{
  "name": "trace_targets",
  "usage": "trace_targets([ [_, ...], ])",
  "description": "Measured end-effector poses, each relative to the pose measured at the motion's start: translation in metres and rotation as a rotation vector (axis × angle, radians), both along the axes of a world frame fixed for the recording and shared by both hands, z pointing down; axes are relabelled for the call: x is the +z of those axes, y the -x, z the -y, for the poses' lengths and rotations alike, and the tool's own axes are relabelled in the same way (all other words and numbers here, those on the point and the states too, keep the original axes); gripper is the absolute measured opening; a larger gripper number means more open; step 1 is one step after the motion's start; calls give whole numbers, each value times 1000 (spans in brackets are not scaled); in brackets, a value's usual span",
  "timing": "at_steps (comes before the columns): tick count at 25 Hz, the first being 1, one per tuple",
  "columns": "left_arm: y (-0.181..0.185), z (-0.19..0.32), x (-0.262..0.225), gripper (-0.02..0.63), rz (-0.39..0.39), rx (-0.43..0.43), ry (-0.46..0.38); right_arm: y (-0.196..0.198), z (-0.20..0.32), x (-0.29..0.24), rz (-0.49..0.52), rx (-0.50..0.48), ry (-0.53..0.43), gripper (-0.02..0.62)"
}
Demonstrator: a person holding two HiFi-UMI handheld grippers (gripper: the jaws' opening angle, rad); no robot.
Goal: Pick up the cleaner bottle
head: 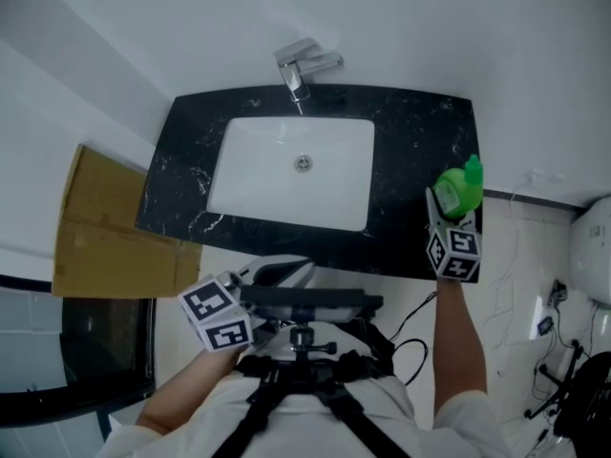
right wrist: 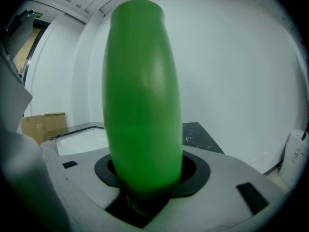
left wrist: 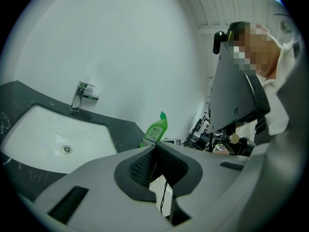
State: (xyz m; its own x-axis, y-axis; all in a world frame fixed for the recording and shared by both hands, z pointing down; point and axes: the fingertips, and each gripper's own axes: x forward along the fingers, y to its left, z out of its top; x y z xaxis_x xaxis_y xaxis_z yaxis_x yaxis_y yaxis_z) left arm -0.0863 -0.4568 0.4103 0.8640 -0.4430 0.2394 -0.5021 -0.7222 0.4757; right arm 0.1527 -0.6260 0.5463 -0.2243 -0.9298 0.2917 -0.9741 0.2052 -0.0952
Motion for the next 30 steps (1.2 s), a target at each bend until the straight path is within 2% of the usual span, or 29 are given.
trace_targets([
  [30, 3, -4, 3, -5, 3, -13, 12, -2, 2, 0, -2, 28, 2, 204],
])
